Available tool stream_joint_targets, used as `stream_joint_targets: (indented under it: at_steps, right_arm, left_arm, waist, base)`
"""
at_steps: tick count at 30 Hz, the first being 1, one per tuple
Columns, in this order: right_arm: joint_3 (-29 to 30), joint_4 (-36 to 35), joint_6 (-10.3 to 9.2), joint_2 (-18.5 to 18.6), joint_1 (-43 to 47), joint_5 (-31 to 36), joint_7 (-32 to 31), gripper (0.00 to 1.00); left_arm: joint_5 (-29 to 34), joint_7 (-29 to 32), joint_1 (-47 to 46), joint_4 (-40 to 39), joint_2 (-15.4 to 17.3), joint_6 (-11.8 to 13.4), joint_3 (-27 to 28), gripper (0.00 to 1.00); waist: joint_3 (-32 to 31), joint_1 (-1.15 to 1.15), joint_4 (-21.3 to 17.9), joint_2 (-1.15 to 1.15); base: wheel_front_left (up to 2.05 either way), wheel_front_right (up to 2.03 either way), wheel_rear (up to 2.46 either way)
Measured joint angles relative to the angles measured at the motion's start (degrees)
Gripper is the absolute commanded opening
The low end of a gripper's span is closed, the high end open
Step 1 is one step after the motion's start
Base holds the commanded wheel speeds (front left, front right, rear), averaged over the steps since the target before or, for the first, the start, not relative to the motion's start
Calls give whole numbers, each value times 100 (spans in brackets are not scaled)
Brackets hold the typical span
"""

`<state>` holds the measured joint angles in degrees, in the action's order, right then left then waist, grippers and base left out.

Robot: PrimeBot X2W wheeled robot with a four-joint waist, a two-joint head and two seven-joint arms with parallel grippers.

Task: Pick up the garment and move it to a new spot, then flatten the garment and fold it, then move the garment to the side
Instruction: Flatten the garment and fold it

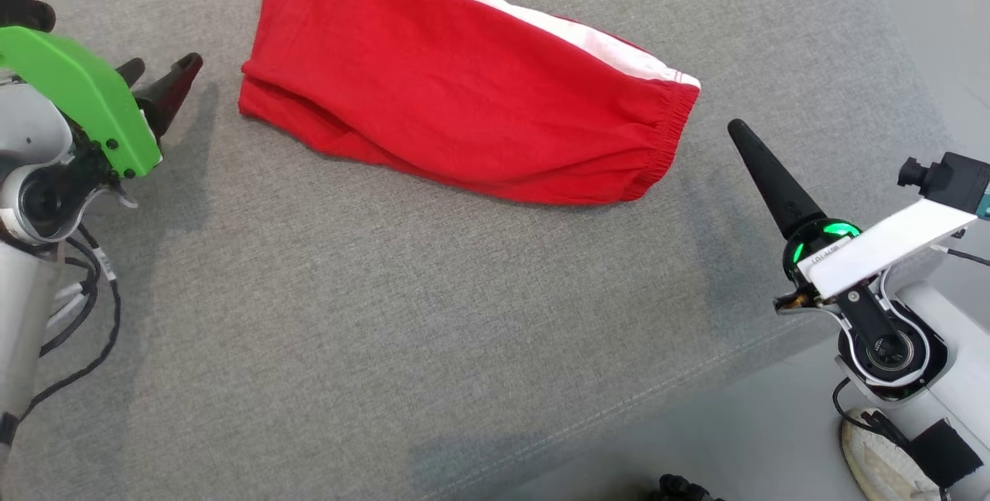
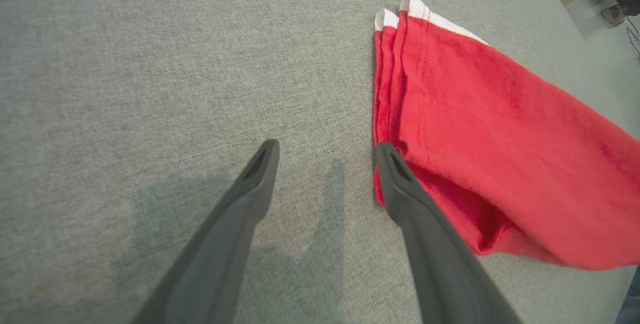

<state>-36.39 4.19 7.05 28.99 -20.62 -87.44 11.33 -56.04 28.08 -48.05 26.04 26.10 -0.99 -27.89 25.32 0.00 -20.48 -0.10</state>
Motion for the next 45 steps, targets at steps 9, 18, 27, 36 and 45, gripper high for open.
stream_joint_targets:
  at_steps: [9,18,27,36,45]
  right_arm:
    - [-105,-178,0,5,143,-7,0,100]
    - [-144,-285,0,-1,182,19,7,100]
    - [-156,-298,0,-31,244,29,54,100]
    - [-153,-225,0,-59,257,29,74,100]
    - [-145,-157,0,-85,268,44,76,100]
  left_arm:
    - [-505,257,21,-167,-303,168,165,100]
    - [-520,535,52,-279,-277,405,120,100]
    - [-523,846,177,-388,-304,457,-69,100]
    - [-770,995,178,-513,-428,519,-7,100]
    - [-818,1028,365,-549,-495,582,-1,0]
  waist:
    - [-124,0,136,0]
    - [-43,0,30,0]
    - [60,0,-132,0]
    - [43,0,-180,0]
    - [3,0,-181,0]
  base:
    - [0,0,0]
    - [0,0,0]
    - [0,0,0]
    - [0,0,0]
    - [0,0,0]
